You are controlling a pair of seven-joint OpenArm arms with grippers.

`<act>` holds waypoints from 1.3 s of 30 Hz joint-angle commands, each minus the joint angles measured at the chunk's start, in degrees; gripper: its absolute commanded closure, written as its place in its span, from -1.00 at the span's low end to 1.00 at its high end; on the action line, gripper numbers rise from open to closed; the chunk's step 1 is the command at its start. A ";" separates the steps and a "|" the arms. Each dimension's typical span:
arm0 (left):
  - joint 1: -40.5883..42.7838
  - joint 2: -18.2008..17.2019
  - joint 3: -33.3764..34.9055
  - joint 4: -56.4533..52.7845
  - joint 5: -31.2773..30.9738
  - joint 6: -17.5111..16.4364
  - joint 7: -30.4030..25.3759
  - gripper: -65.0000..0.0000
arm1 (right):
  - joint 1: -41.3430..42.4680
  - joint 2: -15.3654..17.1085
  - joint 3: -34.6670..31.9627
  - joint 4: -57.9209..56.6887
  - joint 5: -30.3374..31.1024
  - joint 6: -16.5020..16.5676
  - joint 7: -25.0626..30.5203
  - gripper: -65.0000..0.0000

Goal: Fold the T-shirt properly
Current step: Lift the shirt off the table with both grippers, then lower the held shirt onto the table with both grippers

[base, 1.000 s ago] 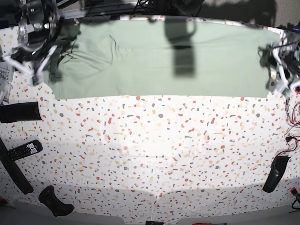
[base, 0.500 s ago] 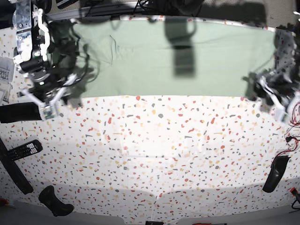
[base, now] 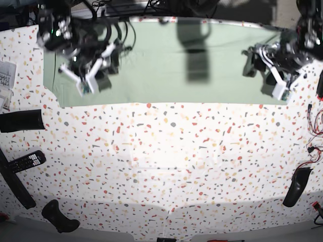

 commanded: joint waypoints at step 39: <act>-16.83 5.18 -0.28 -43.91 13.92 -1.70 -3.34 -0.18 | 10.73 -1.64 0.26 -20.63 2.01 -0.22 2.40 0.35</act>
